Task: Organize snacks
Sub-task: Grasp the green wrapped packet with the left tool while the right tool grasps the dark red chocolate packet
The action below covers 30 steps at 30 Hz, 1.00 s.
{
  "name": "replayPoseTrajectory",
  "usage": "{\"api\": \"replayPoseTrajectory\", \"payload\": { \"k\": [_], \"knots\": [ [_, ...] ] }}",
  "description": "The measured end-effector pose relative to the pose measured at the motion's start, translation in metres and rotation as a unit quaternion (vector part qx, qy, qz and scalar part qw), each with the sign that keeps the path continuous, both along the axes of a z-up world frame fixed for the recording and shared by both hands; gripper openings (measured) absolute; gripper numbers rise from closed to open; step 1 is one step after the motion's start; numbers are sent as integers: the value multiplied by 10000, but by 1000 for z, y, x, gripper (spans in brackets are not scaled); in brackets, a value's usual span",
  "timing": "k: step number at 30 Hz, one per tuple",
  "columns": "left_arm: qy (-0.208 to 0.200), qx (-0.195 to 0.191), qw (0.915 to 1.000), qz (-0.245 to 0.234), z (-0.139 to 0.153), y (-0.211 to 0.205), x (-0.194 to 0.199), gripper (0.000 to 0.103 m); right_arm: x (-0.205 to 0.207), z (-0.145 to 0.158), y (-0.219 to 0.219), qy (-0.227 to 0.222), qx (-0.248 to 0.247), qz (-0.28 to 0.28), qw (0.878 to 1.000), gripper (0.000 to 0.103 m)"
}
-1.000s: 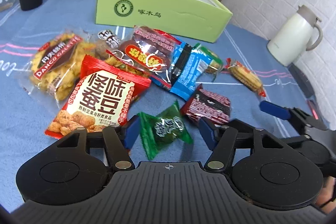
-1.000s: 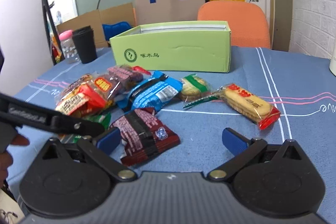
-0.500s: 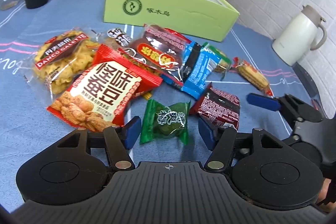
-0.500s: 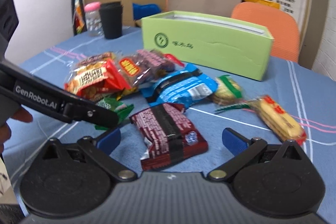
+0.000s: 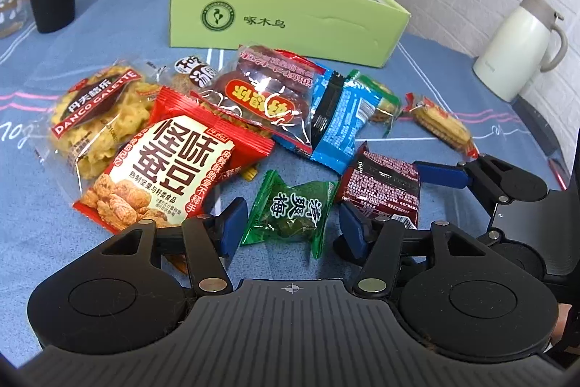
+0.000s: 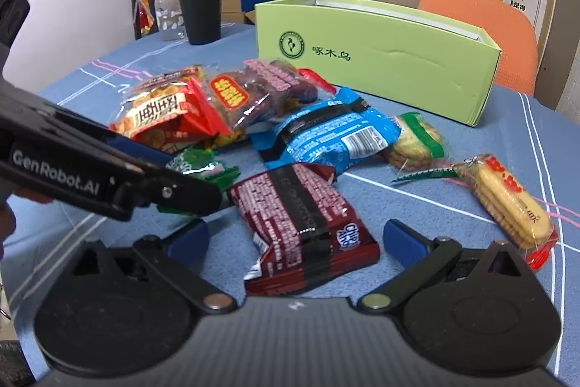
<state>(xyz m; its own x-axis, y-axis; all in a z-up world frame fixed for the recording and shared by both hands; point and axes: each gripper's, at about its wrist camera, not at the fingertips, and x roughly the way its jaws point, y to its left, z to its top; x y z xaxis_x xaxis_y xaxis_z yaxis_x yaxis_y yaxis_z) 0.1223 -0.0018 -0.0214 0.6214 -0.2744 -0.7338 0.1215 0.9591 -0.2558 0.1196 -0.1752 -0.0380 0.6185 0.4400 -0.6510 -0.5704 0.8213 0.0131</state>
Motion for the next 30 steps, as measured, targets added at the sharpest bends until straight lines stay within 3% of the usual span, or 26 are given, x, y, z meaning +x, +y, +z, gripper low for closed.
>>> {"api": "replayPoseTrajectory", "payload": {
  "k": [6,13,14,15,17,19,22,30],
  "knots": [
    [-45,144,9999,-43,0,-4,-1,38,3,2,1,60,-48,45,10000,102],
    [-33,34,10000,-39,-1,1,1,37,4,2,6,-41,-88,61,9999,102],
    [-46,79,10000,-33,-1,1,0,27,4,1,5,-6,-14,37,10000,100],
    [-71,123,9999,-55,-1,1,0,24,3,1,4,-21,27,15,10000,97],
    [-107,116,9998,-107,-1,2,-3,21,-4,5,2,-171,27,-48,9998,61],
    [-64,-68,9997,-206,-1,4,-7,19,-10,8,-4,-142,127,-115,9998,53],
    [133,-611,9970,-452,-1,8,-13,18,-20,10,-16,-107,199,-266,9994,50],
    [-107,-1091,9922,-589,32,16,-13,18,-23,43,-45,-259,640,-434,9967,51]
  ]
}}
